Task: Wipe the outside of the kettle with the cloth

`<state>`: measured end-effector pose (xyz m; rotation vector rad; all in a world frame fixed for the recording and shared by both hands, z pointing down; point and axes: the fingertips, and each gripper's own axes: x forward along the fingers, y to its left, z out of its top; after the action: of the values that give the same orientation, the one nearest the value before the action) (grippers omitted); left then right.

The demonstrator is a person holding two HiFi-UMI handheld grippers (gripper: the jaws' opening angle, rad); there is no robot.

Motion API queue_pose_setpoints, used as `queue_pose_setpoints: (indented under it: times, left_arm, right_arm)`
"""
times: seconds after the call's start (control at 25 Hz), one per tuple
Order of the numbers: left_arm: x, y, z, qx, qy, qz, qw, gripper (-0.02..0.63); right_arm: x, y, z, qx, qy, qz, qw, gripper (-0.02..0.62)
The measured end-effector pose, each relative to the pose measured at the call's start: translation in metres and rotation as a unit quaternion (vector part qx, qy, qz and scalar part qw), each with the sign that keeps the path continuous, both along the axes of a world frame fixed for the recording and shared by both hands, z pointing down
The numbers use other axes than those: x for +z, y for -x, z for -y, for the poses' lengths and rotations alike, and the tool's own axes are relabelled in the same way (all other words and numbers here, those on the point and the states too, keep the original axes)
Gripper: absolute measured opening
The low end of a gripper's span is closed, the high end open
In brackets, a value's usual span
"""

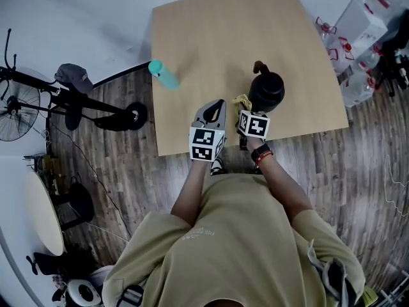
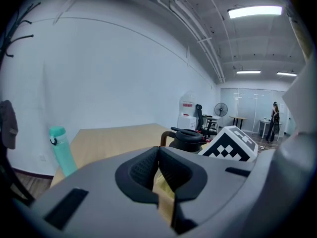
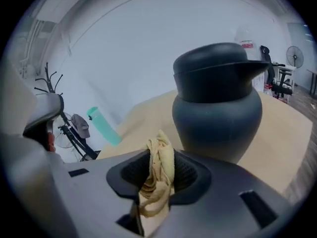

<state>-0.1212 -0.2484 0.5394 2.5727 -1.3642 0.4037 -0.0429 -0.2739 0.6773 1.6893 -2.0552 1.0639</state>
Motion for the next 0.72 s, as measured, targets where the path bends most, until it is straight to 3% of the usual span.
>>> queue_pose_setpoints:
  times: [0.28,0.48,0.72]
  left_arm:
    - [-0.001,0.008,0.011,-0.003,-0.001,0.001,1.0,0.025]
    - [0.004,0.003,0.015,0.0,0.002,0.002,1.0,0.025]
    - [0.007,-0.01,0.016,0.008,0.005,0.002,0.9999,0.025]
  right_arm:
    - [0.01,-0.011,0.01,0.051,0.025,0.017,0.998,0.123]
    - [0.015,-0.02,0.009,0.091,0.04,0.062,0.993,0.123]
    - [0.014,-0.028,0.004,0.104,0.05,0.098,0.988,0.123]
